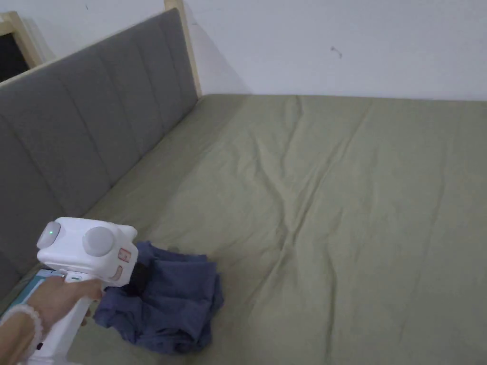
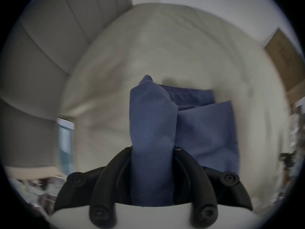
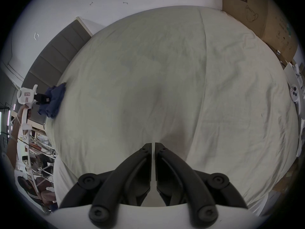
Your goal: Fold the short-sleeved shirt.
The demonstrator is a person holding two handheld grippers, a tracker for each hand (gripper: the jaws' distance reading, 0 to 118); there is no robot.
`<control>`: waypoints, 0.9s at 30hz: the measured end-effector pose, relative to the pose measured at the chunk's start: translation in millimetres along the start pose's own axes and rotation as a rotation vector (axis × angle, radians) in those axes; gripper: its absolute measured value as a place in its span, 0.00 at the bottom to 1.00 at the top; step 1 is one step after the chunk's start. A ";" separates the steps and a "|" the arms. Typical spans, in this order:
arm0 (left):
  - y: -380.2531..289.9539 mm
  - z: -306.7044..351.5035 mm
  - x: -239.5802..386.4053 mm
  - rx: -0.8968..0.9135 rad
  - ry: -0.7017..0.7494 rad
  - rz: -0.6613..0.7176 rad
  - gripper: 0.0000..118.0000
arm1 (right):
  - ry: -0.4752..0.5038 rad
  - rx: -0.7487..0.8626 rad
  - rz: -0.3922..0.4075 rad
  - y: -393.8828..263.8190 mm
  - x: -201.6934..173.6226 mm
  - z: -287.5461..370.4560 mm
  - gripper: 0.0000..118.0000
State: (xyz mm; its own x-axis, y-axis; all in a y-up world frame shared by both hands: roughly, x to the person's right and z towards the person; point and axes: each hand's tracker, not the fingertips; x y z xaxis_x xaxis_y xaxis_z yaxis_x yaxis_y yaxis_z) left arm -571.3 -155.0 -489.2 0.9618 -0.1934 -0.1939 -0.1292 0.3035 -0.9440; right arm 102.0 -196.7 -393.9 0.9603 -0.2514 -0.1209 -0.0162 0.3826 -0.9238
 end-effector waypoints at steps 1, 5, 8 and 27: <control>2.8 -5.4 -6.8 -0.001 0.057 -0.017 0.25 | -0.014 -0.003 0.002 1.1 0.6 -0.7 0.04; 5.9 -16.5 -21.5 0.006 0.109 0.012 0.40 | -0.012 0.007 -0.025 6.1 6.1 3.6 0.04; 1.8 -7.1 -26.1 0.046 0.204 0.008 0.65 | -0.015 0.019 -0.022 7.8 7.4 6.5 0.04; -121.0 188.0 195.2 0.589 -0.242 0.121 0.00 | 0.087 0.184 -0.020 -5.8 7.7 70.3 0.04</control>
State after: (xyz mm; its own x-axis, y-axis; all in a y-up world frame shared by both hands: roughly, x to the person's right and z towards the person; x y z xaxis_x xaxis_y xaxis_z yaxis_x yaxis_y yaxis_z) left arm -322.5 -54.1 -362.7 0.9848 0.0692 -0.1595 -0.1525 0.7841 -0.6016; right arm 129.0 -138.4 -363.9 0.9319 -0.3338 -0.1417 0.0615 0.5307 -0.8453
